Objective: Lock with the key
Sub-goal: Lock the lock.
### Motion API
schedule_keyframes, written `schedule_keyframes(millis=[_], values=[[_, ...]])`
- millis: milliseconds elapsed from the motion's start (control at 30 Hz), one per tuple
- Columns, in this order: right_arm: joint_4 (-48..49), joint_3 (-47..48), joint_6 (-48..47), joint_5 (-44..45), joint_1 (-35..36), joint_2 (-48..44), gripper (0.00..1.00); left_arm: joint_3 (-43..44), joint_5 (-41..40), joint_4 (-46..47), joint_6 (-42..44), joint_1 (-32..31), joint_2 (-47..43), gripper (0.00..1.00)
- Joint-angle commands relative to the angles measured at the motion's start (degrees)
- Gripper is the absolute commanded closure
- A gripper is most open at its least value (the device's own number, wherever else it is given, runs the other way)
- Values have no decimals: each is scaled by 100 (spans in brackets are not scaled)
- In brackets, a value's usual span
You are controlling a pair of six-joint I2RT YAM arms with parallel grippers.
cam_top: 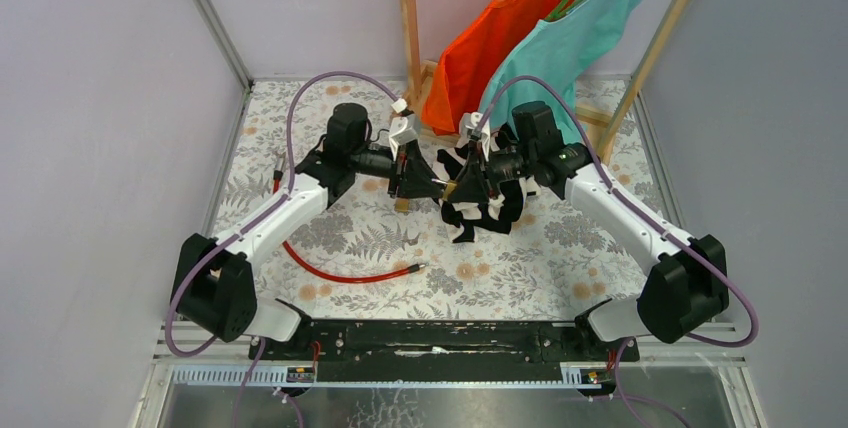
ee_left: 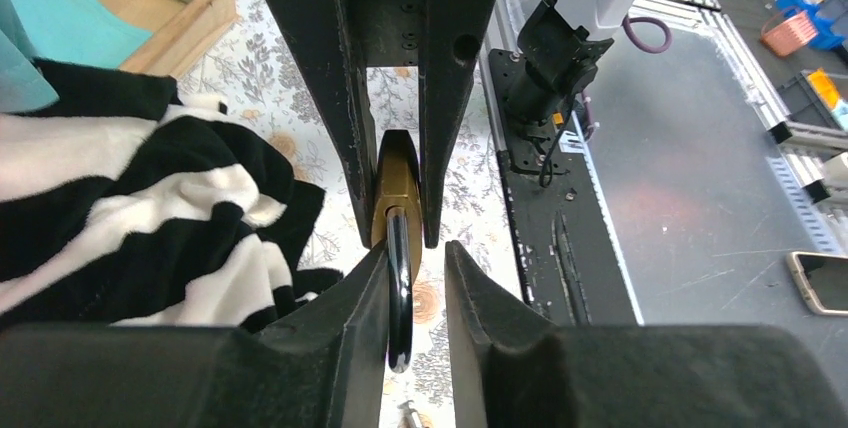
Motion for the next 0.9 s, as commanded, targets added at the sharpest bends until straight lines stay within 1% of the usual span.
schedule_keyframes(millis=[0,67,133,233,333,400,500,667,800,867], values=[[-310,550,-974,404,60,46,100,-11,523,-44,297,-6,-283,63],[-520,632,-1175,472,53,76,100,67,415,-409,608,26,-311,54],[-637,666,-1286,525,58,88,100,139,343,-693,859,61,-303,48],[-730,698,-1379,534,53,71,100,265,256,-1151,1221,162,-280,42],[-887,754,-1494,504,56,62,100,233,233,-1130,1208,379,-221,39],[-956,794,-1532,458,49,54,100,174,263,-906,983,509,-180,40],[-992,815,-1550,405,47,53,100,154,138,-879,1008,527,-138,43],[-993,825,-1544,404,51,61,100,145,156,-885,1007,492,-84,48],[-962,815,-1500,406,50,61,100,121,120,-889,1025,373,-66,48],[-942,806,-1481,402,50,61,100,132,82,-889,1031,300,-49,52]])
